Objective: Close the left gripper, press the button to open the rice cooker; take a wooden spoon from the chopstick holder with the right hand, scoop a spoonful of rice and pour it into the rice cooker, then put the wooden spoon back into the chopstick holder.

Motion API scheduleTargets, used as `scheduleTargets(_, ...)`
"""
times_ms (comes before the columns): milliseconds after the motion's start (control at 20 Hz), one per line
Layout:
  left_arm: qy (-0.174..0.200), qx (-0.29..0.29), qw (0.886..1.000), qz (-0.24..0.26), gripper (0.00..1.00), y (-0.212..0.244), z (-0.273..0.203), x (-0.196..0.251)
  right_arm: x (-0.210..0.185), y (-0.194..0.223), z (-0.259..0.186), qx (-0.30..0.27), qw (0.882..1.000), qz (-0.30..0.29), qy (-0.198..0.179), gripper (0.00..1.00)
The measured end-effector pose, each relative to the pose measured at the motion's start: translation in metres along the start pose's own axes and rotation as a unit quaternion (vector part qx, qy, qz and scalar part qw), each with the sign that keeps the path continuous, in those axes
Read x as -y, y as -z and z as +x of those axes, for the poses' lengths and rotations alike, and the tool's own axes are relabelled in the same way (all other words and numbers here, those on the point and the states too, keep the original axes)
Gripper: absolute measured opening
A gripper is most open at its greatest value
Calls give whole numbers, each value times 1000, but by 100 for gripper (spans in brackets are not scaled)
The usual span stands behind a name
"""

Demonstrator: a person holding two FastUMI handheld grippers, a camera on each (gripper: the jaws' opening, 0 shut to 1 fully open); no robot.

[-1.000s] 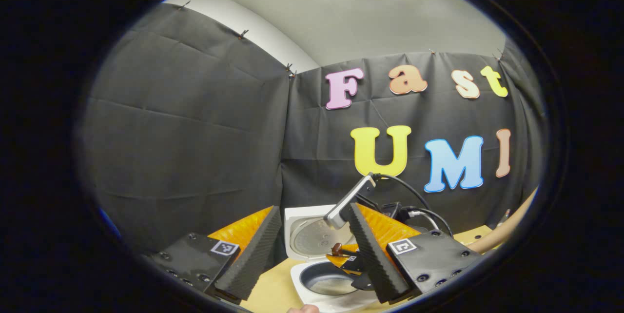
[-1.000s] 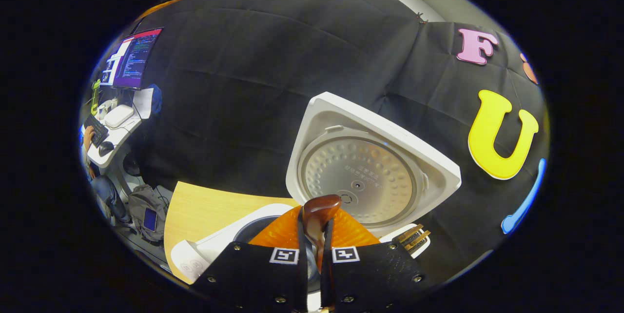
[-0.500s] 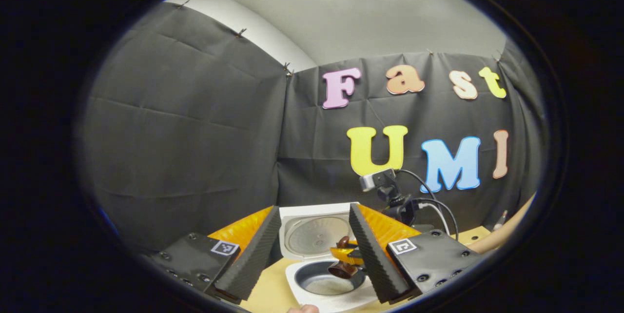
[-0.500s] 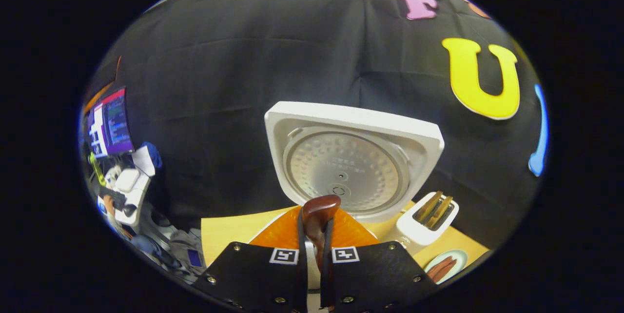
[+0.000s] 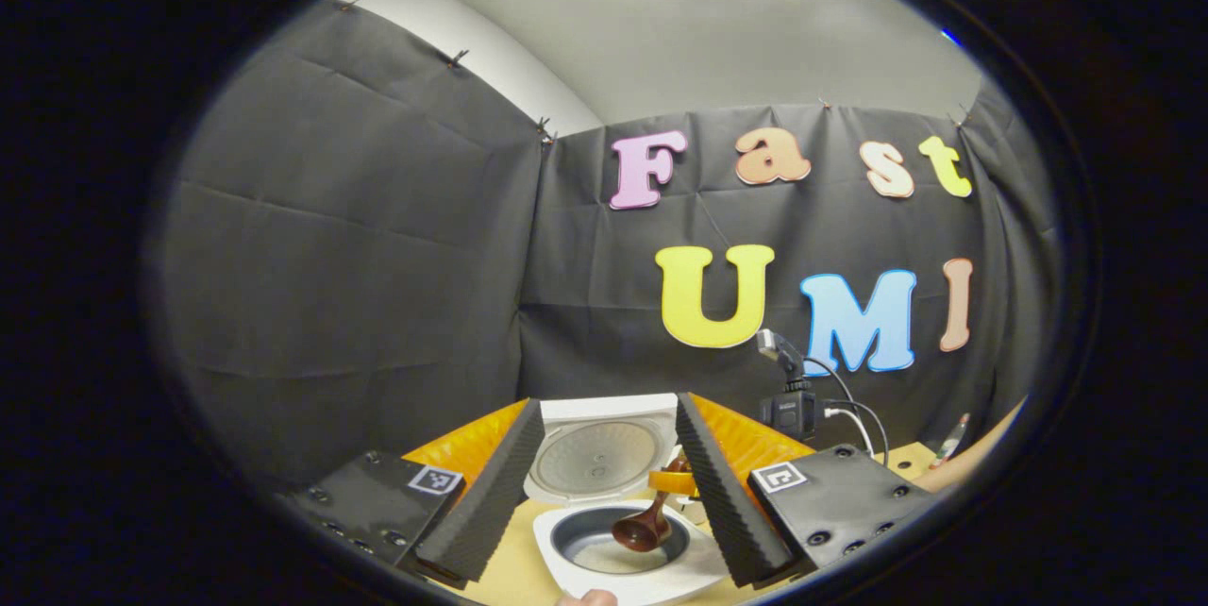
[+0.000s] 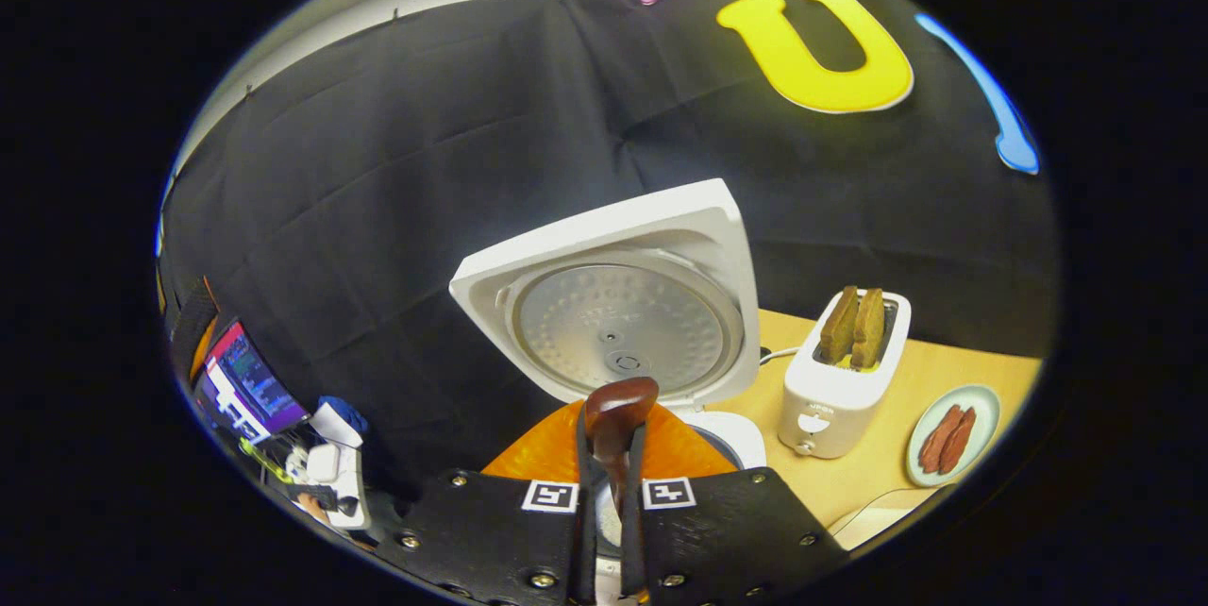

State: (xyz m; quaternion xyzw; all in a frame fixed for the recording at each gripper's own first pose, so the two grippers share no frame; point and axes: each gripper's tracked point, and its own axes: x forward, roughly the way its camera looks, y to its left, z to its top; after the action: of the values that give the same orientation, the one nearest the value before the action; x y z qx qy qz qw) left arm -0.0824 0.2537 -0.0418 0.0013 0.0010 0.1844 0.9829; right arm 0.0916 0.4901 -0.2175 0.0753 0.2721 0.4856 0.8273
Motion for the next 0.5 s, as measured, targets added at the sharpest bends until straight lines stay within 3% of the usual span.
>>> scheduleTargets(250, 15, -11, 1000, 4, 98, 10, 9, 10, 19, -17, -23, 36, 996, 82, 3, 11)
scheduleTargets(300, 21, -13, 1000, 3, 94, 11, 12, 14, 21, -24, -29, 47, 995, 91, 7, 10)
scheduleTargets(500, 50, -12, 999, -7, 94, 11, 25, 34, 36, -50, -76, 91, 989, 111, 23, 11)
